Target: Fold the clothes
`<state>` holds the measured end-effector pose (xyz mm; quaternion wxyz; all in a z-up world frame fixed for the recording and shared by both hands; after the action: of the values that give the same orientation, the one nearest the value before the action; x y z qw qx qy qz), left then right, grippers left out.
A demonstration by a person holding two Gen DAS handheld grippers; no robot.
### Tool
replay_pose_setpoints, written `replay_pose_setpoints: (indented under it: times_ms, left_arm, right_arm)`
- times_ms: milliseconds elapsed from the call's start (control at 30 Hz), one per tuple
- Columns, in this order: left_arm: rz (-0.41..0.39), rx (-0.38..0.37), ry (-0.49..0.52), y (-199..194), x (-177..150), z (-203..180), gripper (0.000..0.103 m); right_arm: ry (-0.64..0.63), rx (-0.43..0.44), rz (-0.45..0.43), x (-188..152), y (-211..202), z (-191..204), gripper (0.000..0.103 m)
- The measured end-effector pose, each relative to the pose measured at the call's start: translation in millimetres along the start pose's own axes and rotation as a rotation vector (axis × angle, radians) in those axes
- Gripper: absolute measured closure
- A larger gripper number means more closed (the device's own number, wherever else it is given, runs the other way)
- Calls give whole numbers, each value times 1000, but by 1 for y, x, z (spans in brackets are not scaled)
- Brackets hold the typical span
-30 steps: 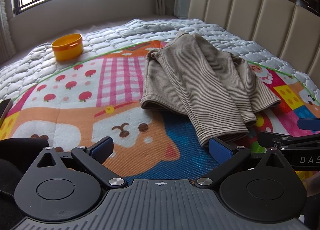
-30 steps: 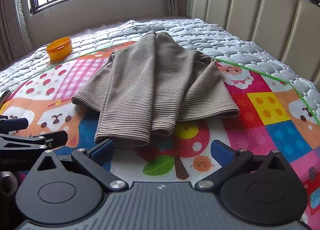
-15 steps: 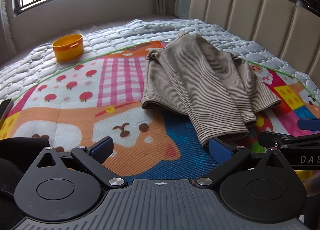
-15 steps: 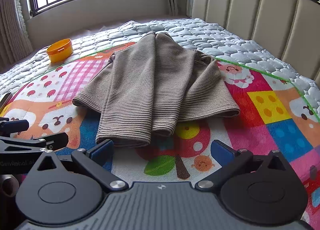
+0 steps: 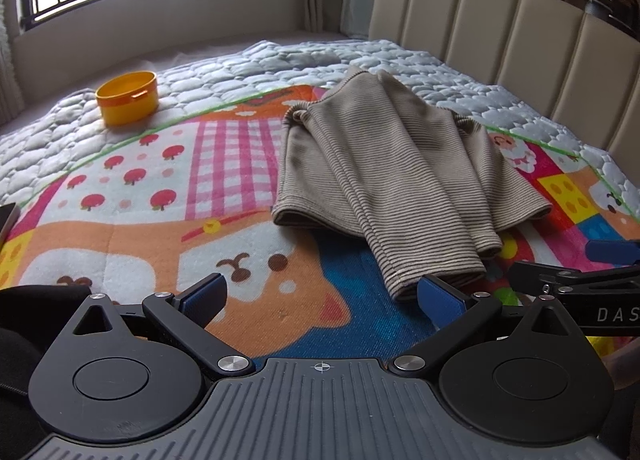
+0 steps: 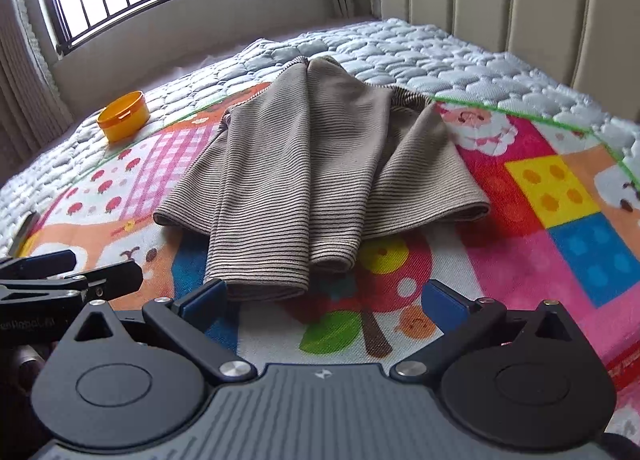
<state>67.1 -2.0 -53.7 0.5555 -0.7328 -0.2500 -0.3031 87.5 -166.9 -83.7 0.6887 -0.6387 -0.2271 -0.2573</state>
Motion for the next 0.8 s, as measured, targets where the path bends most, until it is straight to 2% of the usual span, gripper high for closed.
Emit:
replay_pose_setpoints:
  times_ms: [167,300,400,500,567,633,700,800]
  left_arm:
    - [47,-148,-72,27,35,11,0]
    - [26,-167,-79,64,76,28,0]
    - [37,-171,-114,96,97,44,0]
    - [66,-179,-157,132,114,60,0]
    - [90,-197,-188,153,120,68,0]
    - [122,-221,-218,173,122,76,0]
    - [169,-245,-234,189,116,82,0]
    - [204,-276,-198,200,105,85,0]
  right_arm:
    - [-5,-9,11,26,27,-18,0]
    - [-10,-19,-32,64,62,-34,0]
    - [58,-19,-67,99,99,-50,0]
    - [139,-24,-44,122,139,-69,0]
    - [191,-23,-18,130,160,-82,0]
    - [258,8,40,127,176,-94,0]
    - [309,55,58,125,179,-102,0]
    - [309,113,104,123,181,-104,0]
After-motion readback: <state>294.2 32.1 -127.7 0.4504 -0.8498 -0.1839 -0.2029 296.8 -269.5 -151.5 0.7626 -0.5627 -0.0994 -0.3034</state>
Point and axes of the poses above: each gripper's, at about its wrist camera, not at the fingertips, and y roughly the way its jaws point, z to its left, x to its top, the point moved 9 cm from there along y, roughly the way its jaws point, and after that the axes turned 10 degrees about -x, right-handed, at the moved point
